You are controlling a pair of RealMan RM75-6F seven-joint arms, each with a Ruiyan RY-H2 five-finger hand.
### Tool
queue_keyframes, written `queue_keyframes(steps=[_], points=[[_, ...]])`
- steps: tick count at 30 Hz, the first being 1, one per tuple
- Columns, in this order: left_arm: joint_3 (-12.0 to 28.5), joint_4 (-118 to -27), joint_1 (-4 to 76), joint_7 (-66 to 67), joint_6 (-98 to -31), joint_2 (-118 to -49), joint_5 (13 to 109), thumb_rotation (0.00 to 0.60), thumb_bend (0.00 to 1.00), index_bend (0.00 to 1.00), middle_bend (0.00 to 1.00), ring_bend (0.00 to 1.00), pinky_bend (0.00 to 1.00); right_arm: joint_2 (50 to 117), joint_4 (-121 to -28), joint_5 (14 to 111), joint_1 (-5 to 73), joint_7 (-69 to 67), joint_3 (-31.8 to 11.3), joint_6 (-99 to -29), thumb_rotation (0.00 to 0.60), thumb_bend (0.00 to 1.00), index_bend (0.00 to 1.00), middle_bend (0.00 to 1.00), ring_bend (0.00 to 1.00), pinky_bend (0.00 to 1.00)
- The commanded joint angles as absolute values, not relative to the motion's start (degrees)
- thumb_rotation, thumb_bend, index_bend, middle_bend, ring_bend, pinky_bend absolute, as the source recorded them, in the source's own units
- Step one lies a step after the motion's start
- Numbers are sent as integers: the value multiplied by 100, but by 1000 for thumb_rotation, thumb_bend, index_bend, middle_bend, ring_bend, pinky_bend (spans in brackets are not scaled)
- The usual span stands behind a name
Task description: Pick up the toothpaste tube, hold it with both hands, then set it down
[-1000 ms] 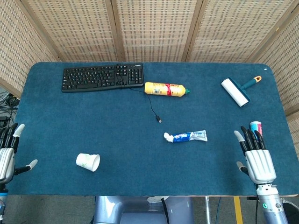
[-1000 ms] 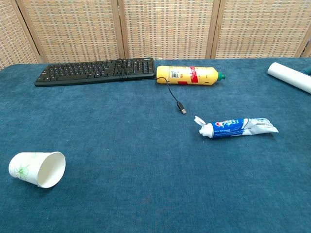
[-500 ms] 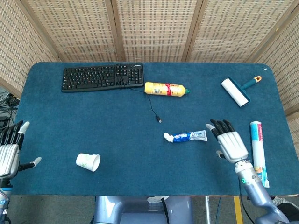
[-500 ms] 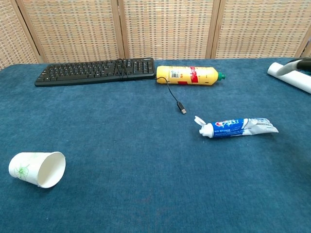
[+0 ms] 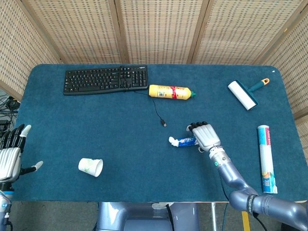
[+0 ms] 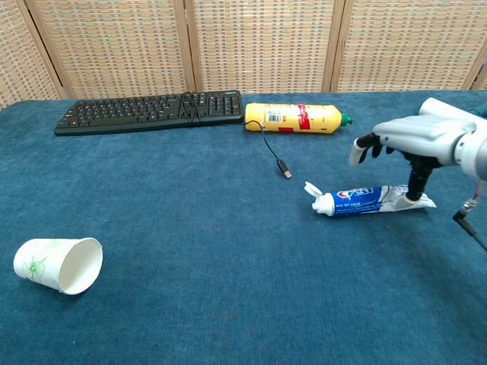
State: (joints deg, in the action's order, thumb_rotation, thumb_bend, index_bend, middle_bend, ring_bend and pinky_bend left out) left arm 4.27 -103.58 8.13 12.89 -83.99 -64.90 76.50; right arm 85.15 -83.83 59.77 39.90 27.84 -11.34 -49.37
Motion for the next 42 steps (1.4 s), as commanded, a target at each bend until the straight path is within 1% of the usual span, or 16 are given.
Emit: queue_keyframes(steps=[1, 4, 10, 18, 24, 31, 35, 42], points=[[427, -10340, 824, 1312, -8365, -6508, 7630, 600, 0, 0, 0, 0, 0, 8711, -8156, 5743, 4130, 2964, -1119, -4817, 600, 283, 327, 346, 284, 293], [433, -10321, 836, 1335, -8327, -6532, 7601, 600, 0, 0, 0, 0, 0, 8833, -7979, 5570, 4226, 3084, -1111, -4780, 600, 309, 342, 361, 298, 302], [456, -10295, 853, 1384, -8279, -6570, 7540, 600, 0, 0, 0, 0, 0, 8926, -7866, 5363, 4354, 3185, -1036, -4667, 600, 333, 388, 401, 335, 354], [473, -10286, 855, 1401, -8250, -6590, 7495, 600, 0, 0, 0, 0, 0, 9013, -7679, 5373, 4406, 3132, -941, -4694, 600, 372, 441, 447, 379, 369], [464, -10305, 850, 1407, -8243, -6594, 7524, 600, 0, 0, 0, 0, 0, 9056, -7523, 5538, 4375, 2909, -841, -4741, 600, 455, 475, 478, 407, 392], [461, -10312, 846, 1385, -8224, -6592, 7534, 600, 0, 0, 0, 0, 0, 9032, -7578, 5820, 4307, 2531, -824, -4849, 600, 632, 609, 597, 513, 539], [466, -10303, 858, 1338, -8178, -6587, 7526, 600, 0, 0, 0, 0, 0, 8952, -7784, 5971, 4259, 2312, -860, -4960, 600, 638, 634, 622, 545, 617], [476, -10322, 897, 1143, -8075, -6534, 7574, 600, 0, 0, 0, 0, 0, 8825, -8208, 5910, 4307, 2301, -1004, -5061, 600, 637, 645, 631, 557, 638]])
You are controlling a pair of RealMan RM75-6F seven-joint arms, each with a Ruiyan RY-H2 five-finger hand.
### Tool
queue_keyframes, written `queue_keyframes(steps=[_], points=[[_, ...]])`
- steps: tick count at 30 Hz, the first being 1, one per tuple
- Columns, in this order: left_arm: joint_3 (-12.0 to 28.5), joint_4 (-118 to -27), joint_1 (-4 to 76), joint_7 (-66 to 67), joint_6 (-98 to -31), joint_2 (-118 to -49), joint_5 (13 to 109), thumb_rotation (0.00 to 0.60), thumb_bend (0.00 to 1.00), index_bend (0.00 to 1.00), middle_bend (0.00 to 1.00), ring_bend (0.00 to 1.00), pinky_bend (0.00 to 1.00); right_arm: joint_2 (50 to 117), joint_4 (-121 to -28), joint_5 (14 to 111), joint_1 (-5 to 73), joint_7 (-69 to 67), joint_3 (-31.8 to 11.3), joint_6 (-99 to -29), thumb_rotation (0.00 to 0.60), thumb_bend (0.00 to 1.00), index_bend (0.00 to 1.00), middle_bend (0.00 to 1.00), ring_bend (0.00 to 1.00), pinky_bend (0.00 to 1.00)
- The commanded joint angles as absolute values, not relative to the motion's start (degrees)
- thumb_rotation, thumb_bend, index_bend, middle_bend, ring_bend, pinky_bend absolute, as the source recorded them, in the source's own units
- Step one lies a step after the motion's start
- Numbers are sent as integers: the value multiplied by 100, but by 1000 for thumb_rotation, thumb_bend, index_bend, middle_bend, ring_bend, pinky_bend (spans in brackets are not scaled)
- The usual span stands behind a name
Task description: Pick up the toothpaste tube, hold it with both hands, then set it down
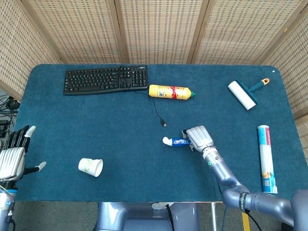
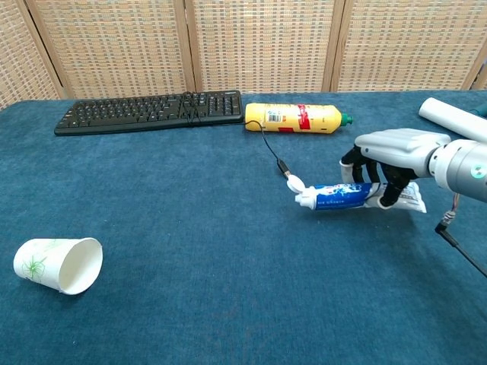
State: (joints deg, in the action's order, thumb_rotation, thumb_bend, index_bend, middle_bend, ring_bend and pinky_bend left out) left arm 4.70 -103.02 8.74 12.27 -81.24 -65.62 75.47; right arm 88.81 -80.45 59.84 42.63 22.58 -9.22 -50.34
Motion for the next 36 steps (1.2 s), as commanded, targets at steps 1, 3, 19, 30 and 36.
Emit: queue_keyframes(steps=[1, 3, 19, 30, 36], points=[[486, -10337, 923, 1075, -8036, -6517, 7604, 600, 0, 0, 0, 0, 0, 8804, -8297, 5867, 4347, 2345, -1062, -5078, 600, 637, 646, 632, 558, 639], [511, -10340, 976, 949, -7962, -6481, 7649, 600, 0, 0, 0, 0, 0, 8766, -8450, 5715, 4418, 2454, -1157, -5089, 600, 637, 648, 635, 560, 642], [1278, -9997, 2420, -436, -6817, -6915, 8197, 457, 0, 0, 0, 0, 0, 9057, -9056, 3807, 5672, 3367, -2048, -5203, 600, 636, 665, 654, 581, 675], [1705, -9810, 2972, -1296, -6776, -7569, 8115, 145, 0, 0, 0, 0, 0, 9430, -8864, 3500, 6124, 3569, -2036, -5378, 600, 637, 666, 655, 581, 675], [1905, -9526, 3333, -1646, -6724, -8217, 7881, 117, 0, 0, 0, 0, 0, 9773, -8618, 3257, 6395, 3627, -2083, -5482, 600, 637, 666, 655, 581, 675]])
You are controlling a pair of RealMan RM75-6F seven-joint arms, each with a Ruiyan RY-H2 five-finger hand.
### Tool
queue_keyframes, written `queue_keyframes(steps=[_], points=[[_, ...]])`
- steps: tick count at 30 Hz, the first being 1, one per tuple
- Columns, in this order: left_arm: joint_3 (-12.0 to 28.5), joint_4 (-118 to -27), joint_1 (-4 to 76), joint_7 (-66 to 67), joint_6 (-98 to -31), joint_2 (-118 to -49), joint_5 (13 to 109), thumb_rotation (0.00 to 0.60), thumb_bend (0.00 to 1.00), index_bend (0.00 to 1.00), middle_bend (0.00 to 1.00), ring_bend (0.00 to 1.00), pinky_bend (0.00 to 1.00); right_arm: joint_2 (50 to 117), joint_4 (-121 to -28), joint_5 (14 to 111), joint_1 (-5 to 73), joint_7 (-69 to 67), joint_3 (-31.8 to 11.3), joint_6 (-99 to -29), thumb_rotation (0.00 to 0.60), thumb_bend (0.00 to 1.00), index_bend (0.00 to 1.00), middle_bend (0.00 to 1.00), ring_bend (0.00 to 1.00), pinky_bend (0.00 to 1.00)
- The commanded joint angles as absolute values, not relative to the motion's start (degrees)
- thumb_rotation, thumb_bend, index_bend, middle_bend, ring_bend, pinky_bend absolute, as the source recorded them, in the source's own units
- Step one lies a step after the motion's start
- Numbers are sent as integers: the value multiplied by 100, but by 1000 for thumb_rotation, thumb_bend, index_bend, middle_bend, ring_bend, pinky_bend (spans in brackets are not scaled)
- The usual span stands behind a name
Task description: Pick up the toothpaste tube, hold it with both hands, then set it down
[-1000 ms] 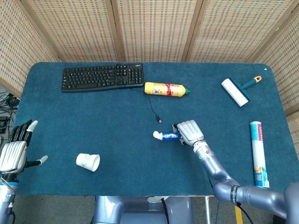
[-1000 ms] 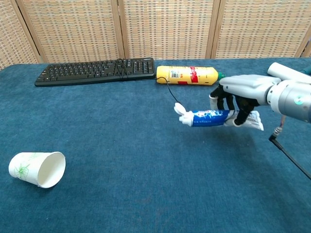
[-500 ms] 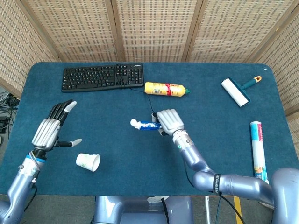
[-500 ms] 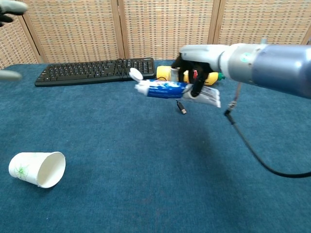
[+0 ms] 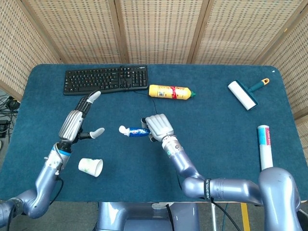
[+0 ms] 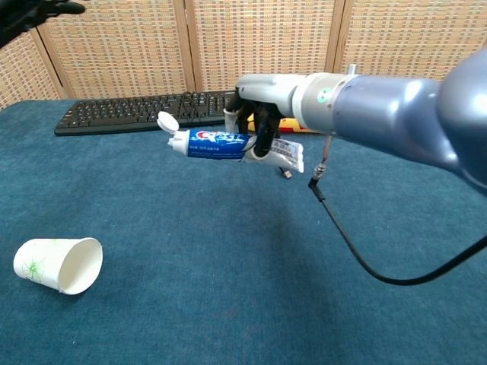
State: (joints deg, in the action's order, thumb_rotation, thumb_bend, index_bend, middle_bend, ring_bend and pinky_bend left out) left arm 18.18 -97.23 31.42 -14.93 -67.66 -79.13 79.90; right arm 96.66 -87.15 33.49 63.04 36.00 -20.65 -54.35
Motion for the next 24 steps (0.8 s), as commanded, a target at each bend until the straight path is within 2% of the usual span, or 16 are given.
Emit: queue_keyframes(steps=[1, 10, 15, 24], points=[[1907, -9471, 3386, -1681, -6694, -8318, 7837, 117, 0, 0, 0, 0, 0, 9808, -8588, 3233, 6424, 3634, -2073, -5491, 600, 637, 666, 655, 582, 675], [1923, -8941, 3802, -1750, -6445, -9079, 7577, 117, 0, 0, 0, 0, 0, 9957, -8493, 3286, 6505, 3566, -1975, -5523, 600, 637, 666, 655, 582, 674], [1981, -8573, 3918, -1993, -6585, -9608, 7504, 117, 0, 0, 0, 0, 0, 9987, -8534, 3320, 6522, 3528, -1948, -5552, 600, 637, 666, 655, 582, 674], [1976, -8194, 4075, -2169, -6541, -9988, 7477, 117, 0, 0, 0, 0, 0, 9996, -8583, 3304, 6556, 3512, -1926, -5593, 600, 637, 666, 655, 582, 674]])
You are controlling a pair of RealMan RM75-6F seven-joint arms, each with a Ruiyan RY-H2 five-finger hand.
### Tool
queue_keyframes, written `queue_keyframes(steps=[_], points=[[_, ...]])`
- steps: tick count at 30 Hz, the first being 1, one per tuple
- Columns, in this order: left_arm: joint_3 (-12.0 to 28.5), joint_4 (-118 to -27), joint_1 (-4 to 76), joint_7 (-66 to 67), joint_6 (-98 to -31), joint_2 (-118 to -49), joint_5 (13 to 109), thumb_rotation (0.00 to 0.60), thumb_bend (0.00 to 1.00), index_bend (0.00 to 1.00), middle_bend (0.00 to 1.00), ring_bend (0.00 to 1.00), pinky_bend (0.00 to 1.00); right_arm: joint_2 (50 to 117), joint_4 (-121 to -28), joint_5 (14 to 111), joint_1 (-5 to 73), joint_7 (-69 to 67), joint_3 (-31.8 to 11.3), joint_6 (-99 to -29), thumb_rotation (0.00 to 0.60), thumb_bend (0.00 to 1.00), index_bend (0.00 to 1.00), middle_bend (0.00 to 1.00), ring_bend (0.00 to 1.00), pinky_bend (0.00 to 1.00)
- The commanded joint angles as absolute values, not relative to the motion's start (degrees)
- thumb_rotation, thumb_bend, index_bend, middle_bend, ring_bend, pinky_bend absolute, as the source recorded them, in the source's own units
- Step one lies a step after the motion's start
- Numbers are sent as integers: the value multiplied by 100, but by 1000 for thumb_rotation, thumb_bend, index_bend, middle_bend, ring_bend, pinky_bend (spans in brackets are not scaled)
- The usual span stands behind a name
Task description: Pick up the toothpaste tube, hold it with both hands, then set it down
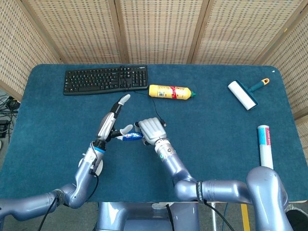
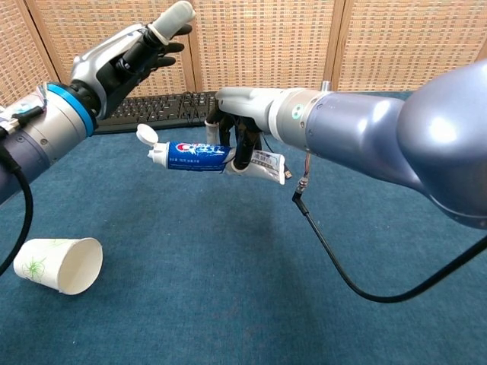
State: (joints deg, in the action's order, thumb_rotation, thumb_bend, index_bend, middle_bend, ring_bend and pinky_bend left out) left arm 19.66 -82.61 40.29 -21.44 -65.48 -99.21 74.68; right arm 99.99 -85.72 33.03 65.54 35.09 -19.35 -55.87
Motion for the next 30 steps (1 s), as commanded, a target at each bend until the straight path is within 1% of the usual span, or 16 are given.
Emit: queue_keyframes(steps=[1, 9, 19, 25, 30], points=[[1980, -8152, 4099, -2173, -6535, -10034, 7472, 117, 0, 0, 0, 0, 0, 9993, -8597, 3304, 6559, 3508, -1926, -5601, 600, 637, 666, 655, 582, 674], [1995, -8046, 4196, -2111, -6412, -10191, 7330, 117, 0, 0, 0, 0, 0, 9955, -8722, 3294, 6584, 3508, -1941, -5648, 600, 637, 666, 655, 582, 674], [1915, -8076, 4119, -2026, -6410, -10170, 7246, 117, 0, 0, 0, 0, 0, 9859, -8862, 3265, 6576, 3477, -1990, -5747, 600, 637, 666, 655, 583, 675], [1835, -7968, 4035, -2176, -6405, -10155, 7255, 117, 0, 0, 0, 0, 0, 9743, -9013, 3210, 6532, 3391, -2067, -5794, 600, 637, 666, 655, 583, 674], [1845, -7881, 3975, -2474, -6431, -10193, 7271, 117, 0, 0, 0, 0, 0, 9643, -9144, 3162, 6504, 3300, -2122, -5791, 600, 637, 666, 656, 585, 674]])
